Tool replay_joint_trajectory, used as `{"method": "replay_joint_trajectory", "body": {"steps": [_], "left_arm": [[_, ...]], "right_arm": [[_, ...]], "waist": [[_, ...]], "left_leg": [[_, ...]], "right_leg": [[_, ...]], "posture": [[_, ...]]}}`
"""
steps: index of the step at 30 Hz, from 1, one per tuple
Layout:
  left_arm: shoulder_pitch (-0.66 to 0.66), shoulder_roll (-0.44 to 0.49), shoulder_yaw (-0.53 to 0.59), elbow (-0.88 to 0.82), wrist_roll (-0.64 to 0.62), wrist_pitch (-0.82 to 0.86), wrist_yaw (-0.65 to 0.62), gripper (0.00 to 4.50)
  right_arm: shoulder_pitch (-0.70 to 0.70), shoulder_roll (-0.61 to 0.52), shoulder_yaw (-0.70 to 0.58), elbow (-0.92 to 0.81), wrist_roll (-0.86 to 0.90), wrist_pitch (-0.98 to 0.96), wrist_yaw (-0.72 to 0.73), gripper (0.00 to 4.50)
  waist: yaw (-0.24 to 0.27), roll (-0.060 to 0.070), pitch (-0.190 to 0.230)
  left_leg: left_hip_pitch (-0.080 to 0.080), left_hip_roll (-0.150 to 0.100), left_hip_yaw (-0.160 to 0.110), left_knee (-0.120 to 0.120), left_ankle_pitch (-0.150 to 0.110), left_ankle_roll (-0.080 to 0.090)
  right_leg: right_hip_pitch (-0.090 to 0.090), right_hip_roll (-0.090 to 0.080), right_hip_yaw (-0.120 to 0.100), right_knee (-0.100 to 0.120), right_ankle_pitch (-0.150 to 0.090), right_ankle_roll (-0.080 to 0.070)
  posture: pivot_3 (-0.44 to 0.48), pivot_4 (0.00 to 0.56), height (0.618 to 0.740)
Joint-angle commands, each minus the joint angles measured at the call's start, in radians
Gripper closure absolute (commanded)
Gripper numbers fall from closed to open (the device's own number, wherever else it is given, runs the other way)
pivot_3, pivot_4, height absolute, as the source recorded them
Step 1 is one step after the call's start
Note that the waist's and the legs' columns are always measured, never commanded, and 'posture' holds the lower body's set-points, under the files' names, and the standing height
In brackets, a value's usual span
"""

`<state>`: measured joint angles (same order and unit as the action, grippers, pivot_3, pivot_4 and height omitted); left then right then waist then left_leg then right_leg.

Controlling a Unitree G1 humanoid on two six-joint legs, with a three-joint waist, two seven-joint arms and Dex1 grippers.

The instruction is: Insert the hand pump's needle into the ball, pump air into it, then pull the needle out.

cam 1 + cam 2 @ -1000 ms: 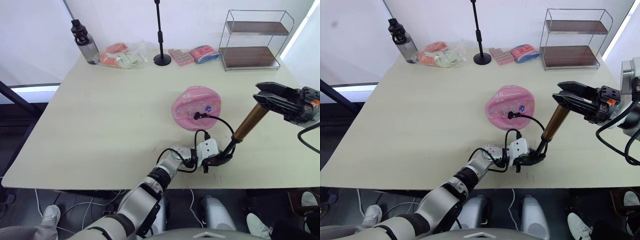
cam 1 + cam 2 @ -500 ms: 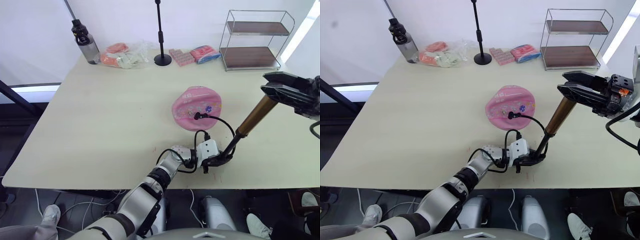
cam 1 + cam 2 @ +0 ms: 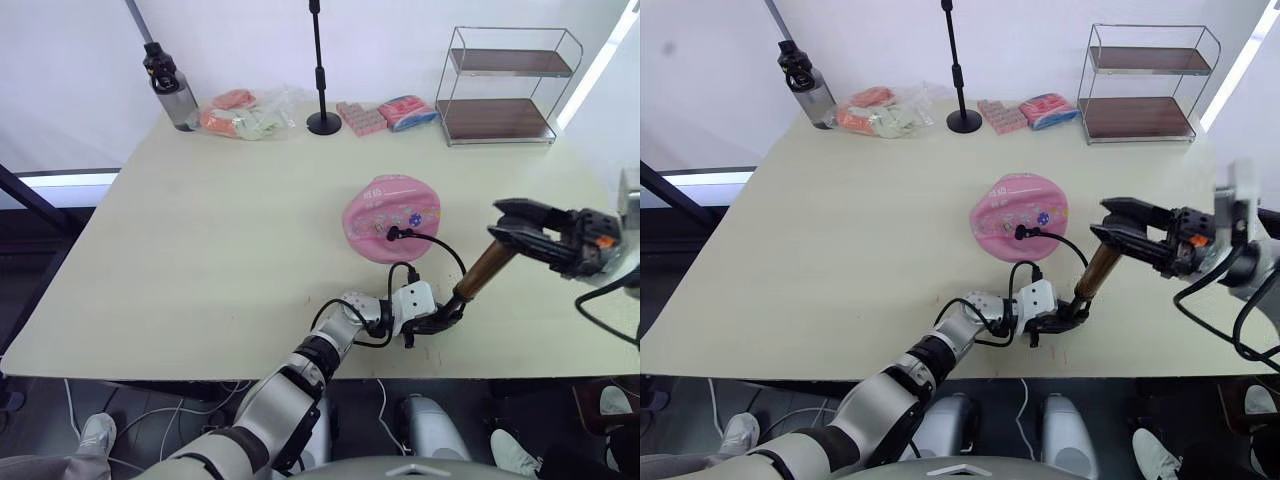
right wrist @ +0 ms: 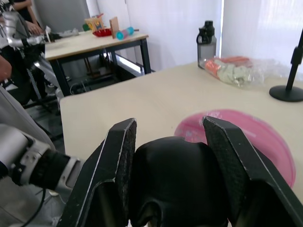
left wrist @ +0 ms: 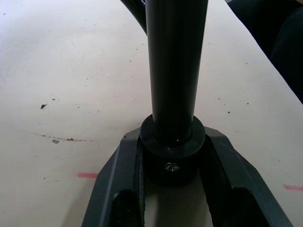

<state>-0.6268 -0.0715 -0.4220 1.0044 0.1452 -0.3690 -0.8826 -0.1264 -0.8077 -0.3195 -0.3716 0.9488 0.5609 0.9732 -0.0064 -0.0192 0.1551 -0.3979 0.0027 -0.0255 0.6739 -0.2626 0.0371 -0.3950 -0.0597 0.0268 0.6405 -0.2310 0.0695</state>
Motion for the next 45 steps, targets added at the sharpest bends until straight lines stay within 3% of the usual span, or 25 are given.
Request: {"method": "replay_joint_trajectory", "body": {"steps": [1, 11, 17, 30, 45], "left_arm": [[0.027, 0.006, -0.012, 0.043, 0.027, 0.017, -0.017, 3.42], [0.021, 0.003, 0.008, 0.048, 0.024, 0.040, -0.009, 3.42], [0.020, 0.000, 0.015, 0.048, 0.024, 0.038, -0.022, 3.42], [0.014, 0.005, 0.009, 0.050, 0.036, 0.041, -0.031, 3.42], [0.014, 0.008, 0.004, 0.059, 0.043, 0.031, -0.038, 3.42]], "right_arm": [[0.053, 0.026, 0.078, 0.053, -0.116, -0.046, 0.022, 2.75], [0.134, 0.146, 0.213, 0.200, -0.335, -0.283, 0.059, 2.75], [0.141, 0.164, 0.224, 0.221, -0.355, -0.332, 0.056, 2.75], [-0.036, -0.004, -0.010, 0.040, -0.025, -0.072, 0.034, 2.75], [-0.307, -0.215, -0.190, 0.078, 0.229, 0.206, -0.076, 2.75]], "waist": [[0.000, 0.000, -0.001], [-0.002, -0.002, -0.006], [-0.004, -0.005, -0.010], [0.007, 0.004, -0.004], [0.010, 0.006, 0.000]], "left_leg": [[0.000, 0.000, 0.000, 0.000, 0.000, 0.000], [0.002, 0.000, 0.000, 0.000, 0.000, 0.000], [0.006, 0.001, -0.001, 0.000, 0.000, 0.000], [-0.002, 0.000, -0.001, -0.001, 0.000, 0.000], [-0.002, 0.000, 0.000, -0.003, 0.000, 0.000]], "right_leg": [[0.000, 0.000, 0.000, 0.000, 0.000, 0.000], [0.001, 0.000, 0.000, 0.000, 0.000, 0.000], [0.005, 0.001, -0.001, 0.000, -0.001, 0.000], [-0.001, -0.001, -0.001, -0.001, 0.000, -0.001], [-0.002, -0.002, -0.002, -0.003, 0.000, -0.001]], "posture": [[0.000, 0.150, 0.740], [0.000, 0.150, 0.740], [0.000, 0.150, 0.740], [0.000, 0.150, 0.740], [0.000, 0.150, 0.740]]}}
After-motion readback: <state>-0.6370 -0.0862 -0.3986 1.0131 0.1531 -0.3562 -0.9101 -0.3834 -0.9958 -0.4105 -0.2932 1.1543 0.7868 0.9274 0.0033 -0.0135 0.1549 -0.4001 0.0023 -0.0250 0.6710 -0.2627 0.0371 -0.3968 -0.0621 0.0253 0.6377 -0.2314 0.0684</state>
